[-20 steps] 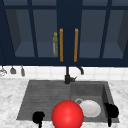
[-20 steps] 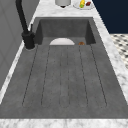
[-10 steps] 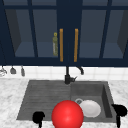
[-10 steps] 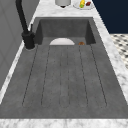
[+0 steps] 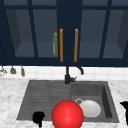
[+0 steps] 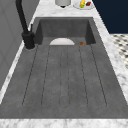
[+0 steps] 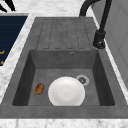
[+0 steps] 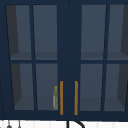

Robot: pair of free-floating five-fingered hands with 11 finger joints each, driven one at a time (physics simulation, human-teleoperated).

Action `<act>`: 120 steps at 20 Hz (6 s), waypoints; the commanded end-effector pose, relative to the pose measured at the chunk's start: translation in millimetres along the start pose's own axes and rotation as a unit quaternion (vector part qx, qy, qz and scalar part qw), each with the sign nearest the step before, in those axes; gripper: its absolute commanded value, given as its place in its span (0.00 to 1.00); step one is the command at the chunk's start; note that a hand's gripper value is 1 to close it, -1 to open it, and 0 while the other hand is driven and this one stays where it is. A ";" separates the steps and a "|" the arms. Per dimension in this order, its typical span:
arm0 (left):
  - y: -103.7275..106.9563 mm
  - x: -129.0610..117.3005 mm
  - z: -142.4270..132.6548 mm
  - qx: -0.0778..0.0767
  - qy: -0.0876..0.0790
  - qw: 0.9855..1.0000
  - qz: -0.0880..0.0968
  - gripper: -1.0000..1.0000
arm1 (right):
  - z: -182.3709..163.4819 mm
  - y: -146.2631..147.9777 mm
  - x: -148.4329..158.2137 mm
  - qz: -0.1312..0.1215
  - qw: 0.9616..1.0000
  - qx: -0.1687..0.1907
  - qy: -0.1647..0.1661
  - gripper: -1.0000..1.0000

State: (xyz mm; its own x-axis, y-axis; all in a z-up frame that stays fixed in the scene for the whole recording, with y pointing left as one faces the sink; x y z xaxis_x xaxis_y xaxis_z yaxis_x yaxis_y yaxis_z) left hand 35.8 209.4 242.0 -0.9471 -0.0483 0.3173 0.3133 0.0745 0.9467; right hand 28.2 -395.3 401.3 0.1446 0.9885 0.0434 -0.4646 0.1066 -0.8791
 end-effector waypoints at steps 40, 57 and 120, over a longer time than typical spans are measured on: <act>0.0 0.0 0.0 0.000 0.000 1.000 0.000 0.50 | -65.6 6.4 -128.4 -0.047 0.984 0.003 0.171 0.00; 0.0 0.0 0.0 0.000 0.000 1.000 0.000 0.50 | -144.4 19.2 -164.6 -0.027 0.985 0.043 0.165 0.00; 0.0 0.0 0.0 0.000 0.000 1.000 0.000 0.50 | -332.0 84.1 -246.0 -0.056 0.982 0.098 0.152 0.00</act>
State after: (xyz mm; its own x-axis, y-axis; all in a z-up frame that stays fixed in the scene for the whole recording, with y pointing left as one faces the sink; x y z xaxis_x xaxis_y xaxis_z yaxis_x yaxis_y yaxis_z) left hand 35.8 209.4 241.9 -0.9472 -0.0487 0.3168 0.3128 0.0749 0.9469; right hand 230.6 -666.5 161.7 0.4576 0.8883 -0.0385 -0.5824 0.2667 -0.7679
